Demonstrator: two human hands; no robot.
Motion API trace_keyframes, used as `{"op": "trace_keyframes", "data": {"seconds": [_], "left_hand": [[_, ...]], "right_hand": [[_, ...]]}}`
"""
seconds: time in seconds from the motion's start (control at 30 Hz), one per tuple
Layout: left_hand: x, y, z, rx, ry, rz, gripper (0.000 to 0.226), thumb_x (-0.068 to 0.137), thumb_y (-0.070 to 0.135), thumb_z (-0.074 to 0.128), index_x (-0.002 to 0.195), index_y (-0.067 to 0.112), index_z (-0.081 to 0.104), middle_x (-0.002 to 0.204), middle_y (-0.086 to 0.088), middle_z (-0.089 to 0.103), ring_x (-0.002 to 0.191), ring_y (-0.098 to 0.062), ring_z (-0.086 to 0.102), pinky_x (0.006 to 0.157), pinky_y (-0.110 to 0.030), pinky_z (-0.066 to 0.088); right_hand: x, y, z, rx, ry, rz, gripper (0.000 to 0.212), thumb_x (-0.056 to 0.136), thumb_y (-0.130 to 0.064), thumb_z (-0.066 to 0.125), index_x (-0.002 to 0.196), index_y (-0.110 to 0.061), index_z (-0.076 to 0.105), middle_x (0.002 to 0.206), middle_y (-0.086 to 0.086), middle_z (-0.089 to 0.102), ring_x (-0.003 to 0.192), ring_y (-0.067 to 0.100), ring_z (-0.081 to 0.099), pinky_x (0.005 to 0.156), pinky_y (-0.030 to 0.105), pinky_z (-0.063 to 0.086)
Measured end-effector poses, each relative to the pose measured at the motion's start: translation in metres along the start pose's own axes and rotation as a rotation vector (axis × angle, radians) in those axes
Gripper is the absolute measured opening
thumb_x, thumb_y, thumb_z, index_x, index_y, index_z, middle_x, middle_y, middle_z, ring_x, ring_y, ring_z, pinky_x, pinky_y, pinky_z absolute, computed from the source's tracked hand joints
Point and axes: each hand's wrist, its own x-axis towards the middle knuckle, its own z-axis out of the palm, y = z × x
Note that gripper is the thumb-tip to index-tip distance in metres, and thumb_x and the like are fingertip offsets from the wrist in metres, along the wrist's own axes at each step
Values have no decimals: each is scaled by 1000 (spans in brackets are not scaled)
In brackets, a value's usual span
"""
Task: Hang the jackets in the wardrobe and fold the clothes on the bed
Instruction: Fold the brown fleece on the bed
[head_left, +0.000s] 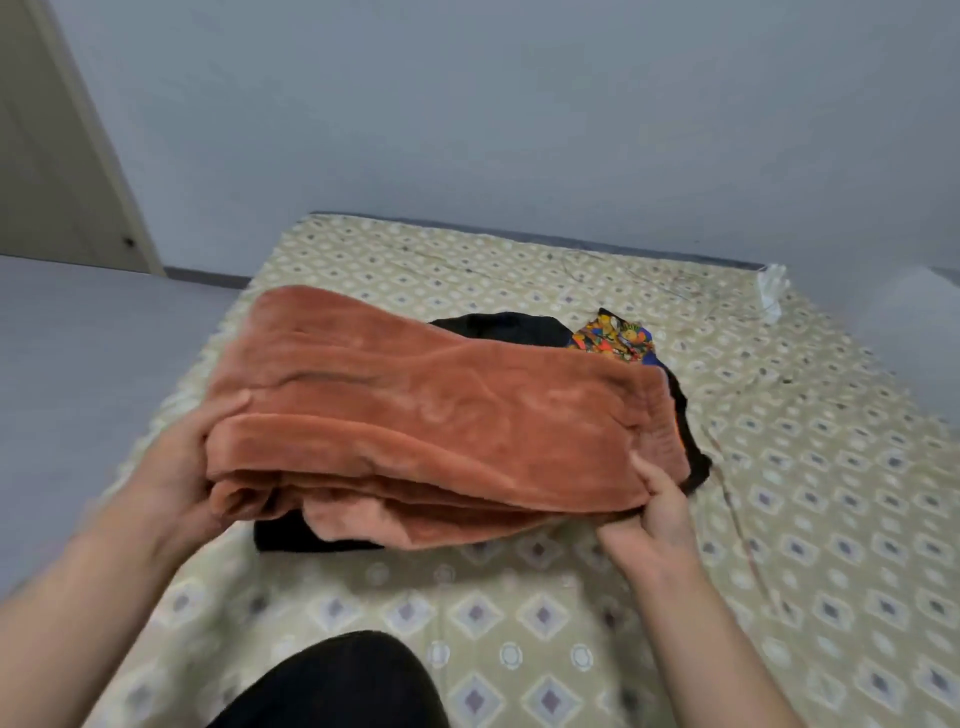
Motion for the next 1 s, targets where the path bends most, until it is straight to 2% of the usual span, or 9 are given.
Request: {"op": "trace_keyframes", "data": {"seconds": [0.13, 0.33, 0.47, 0.57, 0.67, 0.73, 0.83, 0.9, 1.0], "left_hand": [[-36, 24, -109, -147, 174, 105, 39, 57, 38, 79, 89, 17, 70, 76, -8, 69, 57, -23, 68, 56, -44, 55], [-54, -4, -214, -222, 328, 26, 32, 54, 31, 75, 80, 13, 68, 70, -14, 62, 52, -29, 61, 49, -33, 50], [-52, -23, -237, -306, 319, -30, 37, 91, 42, 55, 71, 17, 73, 61, -10, 66, 47, -25, 63, 57, -44, 55], [-61, -26, -243, -298, 216, 82, 20, 81, 26, 61, 76, 13, 74, 66, -9, 66, 55, -18, 65, 62, -39, 59], [-70, -24, -250, -96, 123, 209, 37, 66, -1, 69, 103, 5, 66, 90, -19, 65, 76, -24, 67, 65, -34, 59], [-74, -25, -253, 1, 174, 230, 54, 67, -11, 68, 117, 7, 59, 101, -20, 68, 85, -28, 67, 65, -33, 58], [-78, -24, -255, 146, 379, 234, 35, 80, -13, 67, 110, 2, 57, 100, -24, 70, 82, -29, 68, 69, -38, 58], [-78, -28, -255, 315, 456, 249, 21, 77, -5, 75, 92, -1, 61, 88, -22, 70, 75, -27, 66, 72, -41, 55], [-79, -37, -254, 602, 642, 348, 30, 69, 5, 74, 56, 13, 49, 52, -1, 48, 52, -19, 46, 54, -32, 37]], "right_hand": [[6, 119, 64, -58, -114, 189, 27, 95, -1, 47, 114, -3, 66, 104, 16, 74, 86, 24, 74, 76, 35, 62], [9, 218, 84, -226, 28, 307, 27, 98, -3, 51, 123, -5, 61, 101, 18, 74, 88, 28, 73, 73, 40, 60], [4, 234, 73, -406, 236, 169, 50, 93, -22, 68, 139, -10, 52, 124, 18, 66, 110, 32, 65, 98, 49, 51], [-10, 232, 82, -1075, 544, -180, 80, 84, -38, 73, 147, -6, 36, 146, 21, 43, 127, 40, 50, 105, 48, 42], [-39, 250, 106, -1552, 181, -744, 55, 82, -18, 69, 132, -2, 52, 133, 18, 51, 127, 33, 46, 106, 43, 36], [-59, 284, 117, -1778, -269, -798, 40, 81, -12, 67, 120, -5, 62, 126, 13, 56, 122, 30, 49, 106, 40, 37], [-86, 339, 122, -2018, -762, -666, 61, 87, -27, 61, 145, -17, 45, 149, 4, 37, 132, 24, 44, 109, 34, 37], [-88, 359, 122, -2112, -821, -546, 73, 91, -36, 56, 156, -29, 22, 151, -4, 28, 124, 22, 51, 98, 35, 45], [-84, 363, 119, -2216, -799, -613, 38, 93, -29, 51, 131, -26, 50, 119, 0, 48, 96, 33, 62, 74, 38, 46]]}}
